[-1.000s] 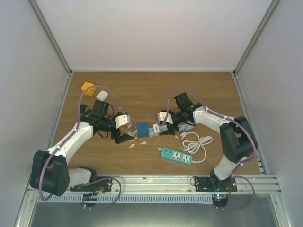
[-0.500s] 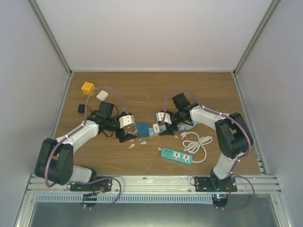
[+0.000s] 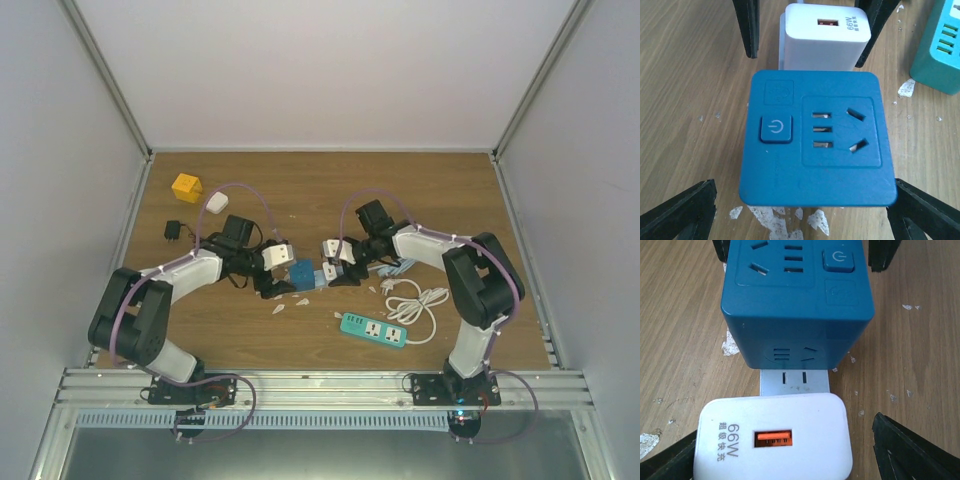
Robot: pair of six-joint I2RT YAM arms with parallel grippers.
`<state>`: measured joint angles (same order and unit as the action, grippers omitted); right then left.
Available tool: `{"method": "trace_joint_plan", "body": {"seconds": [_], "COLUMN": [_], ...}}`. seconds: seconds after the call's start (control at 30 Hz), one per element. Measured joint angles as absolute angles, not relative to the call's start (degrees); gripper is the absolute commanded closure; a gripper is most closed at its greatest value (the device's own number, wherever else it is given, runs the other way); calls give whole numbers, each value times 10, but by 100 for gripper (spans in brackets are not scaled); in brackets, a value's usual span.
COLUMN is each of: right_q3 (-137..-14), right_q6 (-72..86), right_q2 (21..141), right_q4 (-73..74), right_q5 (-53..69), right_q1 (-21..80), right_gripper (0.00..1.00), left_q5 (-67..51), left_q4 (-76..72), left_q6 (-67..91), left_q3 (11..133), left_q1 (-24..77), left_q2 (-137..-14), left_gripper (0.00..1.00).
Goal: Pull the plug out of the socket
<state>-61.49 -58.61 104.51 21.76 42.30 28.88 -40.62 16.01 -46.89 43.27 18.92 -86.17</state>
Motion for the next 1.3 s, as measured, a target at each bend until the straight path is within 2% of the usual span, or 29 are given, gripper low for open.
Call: {"method": "trace_joint_plan", "body": {"seconds": [0.37,0.9,1.1,1.3], "right_q3": [-613,-609,-610,-619], "right_q6": [-582,-556,-543,-530], "right_q2": [1046,1046,1047,1055], "right_q4": [214,202,190,187], "right_q5": [419,411,410,412], "right_q1": [301,306,310,314], "right_gripper": [41,69,73,80], "left_q5": [-382,-378,-382,-383], "left_q4": [92,75,82,94], "left_q6": [-449,-440,-446,-451], "left_q3": [433,434,432,432], "left_q1": [224,243,235,228], "left_q2": [-901,-923,-911,-901], "left_gripper": [15,55,60,61]}}
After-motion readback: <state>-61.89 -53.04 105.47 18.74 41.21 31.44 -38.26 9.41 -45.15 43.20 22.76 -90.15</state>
